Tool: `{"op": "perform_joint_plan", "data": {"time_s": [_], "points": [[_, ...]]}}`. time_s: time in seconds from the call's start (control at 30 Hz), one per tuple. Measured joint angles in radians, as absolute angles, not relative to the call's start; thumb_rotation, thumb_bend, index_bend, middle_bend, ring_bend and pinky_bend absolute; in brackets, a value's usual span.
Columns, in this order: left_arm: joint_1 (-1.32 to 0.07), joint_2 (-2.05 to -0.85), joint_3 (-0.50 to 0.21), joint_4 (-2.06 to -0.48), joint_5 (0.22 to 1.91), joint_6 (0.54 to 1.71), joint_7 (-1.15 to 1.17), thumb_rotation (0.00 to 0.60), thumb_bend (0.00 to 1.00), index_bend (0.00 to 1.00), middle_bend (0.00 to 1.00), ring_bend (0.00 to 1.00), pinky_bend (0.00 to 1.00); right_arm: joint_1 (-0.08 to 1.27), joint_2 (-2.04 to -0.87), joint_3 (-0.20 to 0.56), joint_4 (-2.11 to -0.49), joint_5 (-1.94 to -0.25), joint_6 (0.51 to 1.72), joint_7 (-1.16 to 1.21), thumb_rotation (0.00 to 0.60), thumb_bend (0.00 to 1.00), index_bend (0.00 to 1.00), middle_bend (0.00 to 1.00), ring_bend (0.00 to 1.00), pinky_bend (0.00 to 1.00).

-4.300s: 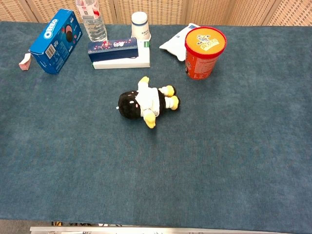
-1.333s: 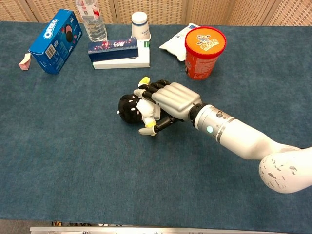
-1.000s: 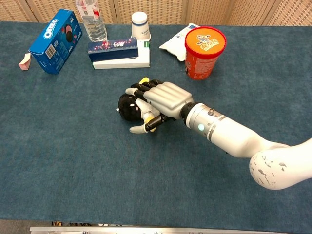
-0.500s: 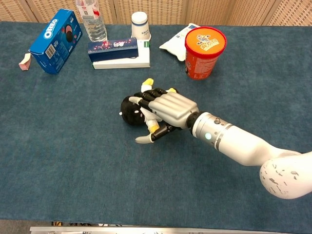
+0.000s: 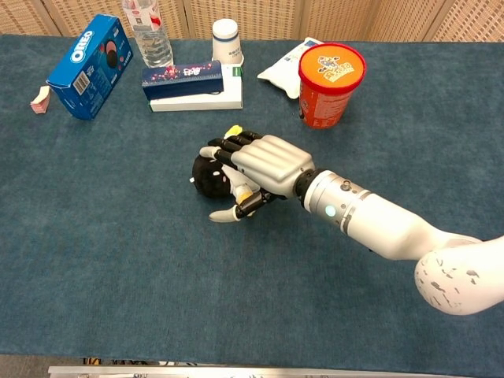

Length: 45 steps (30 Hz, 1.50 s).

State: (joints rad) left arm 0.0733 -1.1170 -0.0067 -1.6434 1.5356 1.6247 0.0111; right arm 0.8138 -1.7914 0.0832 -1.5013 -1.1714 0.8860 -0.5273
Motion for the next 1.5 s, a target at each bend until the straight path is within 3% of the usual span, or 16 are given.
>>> {"op": "perform_joint_plan", "data": {"time_s": [0.3, 0.6, 0.87, 1.13, 1.5], "points": [[0.077, -1.117, -0.005, -1.633, 1.532, 1.625, 0.0, 0.6, 0.25, 0.0, 0.0, 0.0, 0.02, 0.821, -1.849, 0.056, -1.41, -1.133, 0.865, -0.579, 0.123, 0.0, 0.0, 0.0, 0.0, 0.0], [0.074, -1.122, -0.004, -1.633, 1.537, 1.62, 0.005, 0.6, 0.25, 0.0, 0.0, 0.0, 0.02, 0.781, -1.808, 0.024, -1.467, -1.212, 0.92, -0.535, 0.125, 0.0, 0.0, 0.0, 0.0, 0.0], [0.073, -1.121, -0.005, -1.639, 1.538, 1.621, 0.009, 0.6, 0.25, 0.0, 0.0, 0.0, 0.02, 0.789, -1.799, 0.065, -1.474, -1.226, 0.927, -0.526, 0.126, 0.0, 0.0, 0.0, 0.0, 0.0], [0.077, -1.12, -0.003, -1.638, 1.535, 1.623, 0.013, 0.6, 0.25, 0.0, 0.0, 0.0, 0.02, 0.816, -1.877, 0.092, -1.366, -1.192, 0.893, -0.548, 0.126, 0.0, 0.0, 0.0, 0.0, 0.0], [0.082, -1.12, -0.001, -1.629, 1.533, 1.626, 0.006, 0.6, 0.25, 0.0, 0.0, 0.0, 0.02, 0.803, -1.915, 0.055, -1.307, -1.208, 0.882, -0.544, 0.129, 0.0, 0.0, 0.0, 0.0, 0.0]]}}
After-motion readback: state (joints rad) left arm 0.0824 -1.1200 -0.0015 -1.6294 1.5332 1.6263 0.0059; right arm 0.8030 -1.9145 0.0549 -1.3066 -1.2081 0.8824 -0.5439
